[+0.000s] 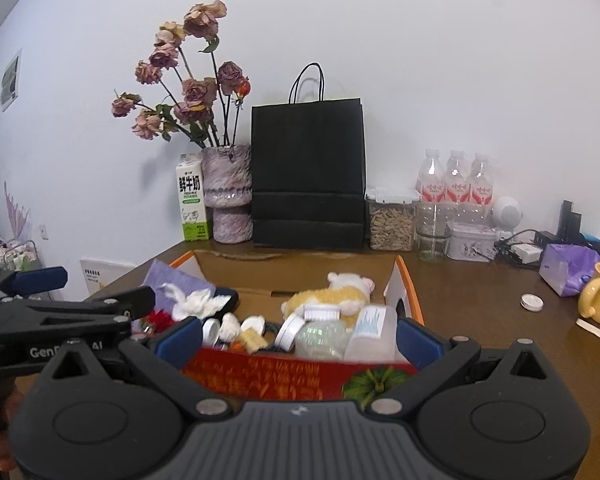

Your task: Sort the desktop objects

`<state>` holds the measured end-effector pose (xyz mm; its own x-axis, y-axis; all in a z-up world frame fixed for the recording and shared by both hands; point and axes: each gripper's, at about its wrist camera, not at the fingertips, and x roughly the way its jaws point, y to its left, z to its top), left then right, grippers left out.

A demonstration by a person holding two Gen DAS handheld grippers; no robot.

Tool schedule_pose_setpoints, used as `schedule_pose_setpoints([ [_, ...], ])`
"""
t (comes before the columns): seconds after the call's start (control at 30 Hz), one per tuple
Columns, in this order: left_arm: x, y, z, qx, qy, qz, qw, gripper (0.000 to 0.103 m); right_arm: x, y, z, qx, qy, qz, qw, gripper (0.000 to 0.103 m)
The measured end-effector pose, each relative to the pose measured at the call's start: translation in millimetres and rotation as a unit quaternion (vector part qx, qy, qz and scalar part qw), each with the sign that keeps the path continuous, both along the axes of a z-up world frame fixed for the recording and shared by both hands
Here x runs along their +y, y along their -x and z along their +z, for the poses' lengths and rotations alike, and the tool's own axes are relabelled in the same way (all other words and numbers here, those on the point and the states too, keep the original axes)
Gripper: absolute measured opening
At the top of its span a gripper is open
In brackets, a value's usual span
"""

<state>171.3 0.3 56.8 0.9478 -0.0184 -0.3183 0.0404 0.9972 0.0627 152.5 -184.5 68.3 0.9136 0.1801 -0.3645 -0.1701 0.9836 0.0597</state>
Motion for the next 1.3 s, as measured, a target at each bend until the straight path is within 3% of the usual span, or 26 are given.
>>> schedule_pose_setpoints([
  [0.57,10,89,-21,0.058,0.012,-0.004,0.9983,0.103,11,105,-15,0.023,0.026,0.005,0.999,0.103],
  [0.73,11,100,-30,0.077,0.016,0.000,0.9969,0.103,13,118,-23,0.031,0.032,0.003,0.999,0.103],
  [0.93,6,113,-36,0.076,-0.002,0.003,0.9971,0.103,10,129,-31,0.044,0.019,-0.006,0.999,0.103],
  [1.3,5,115,-39,0.084,-0.001,0.001,0.9965,0.103,9,133,-37,0.049,0.014,-0.007,0.999,0.103],
])
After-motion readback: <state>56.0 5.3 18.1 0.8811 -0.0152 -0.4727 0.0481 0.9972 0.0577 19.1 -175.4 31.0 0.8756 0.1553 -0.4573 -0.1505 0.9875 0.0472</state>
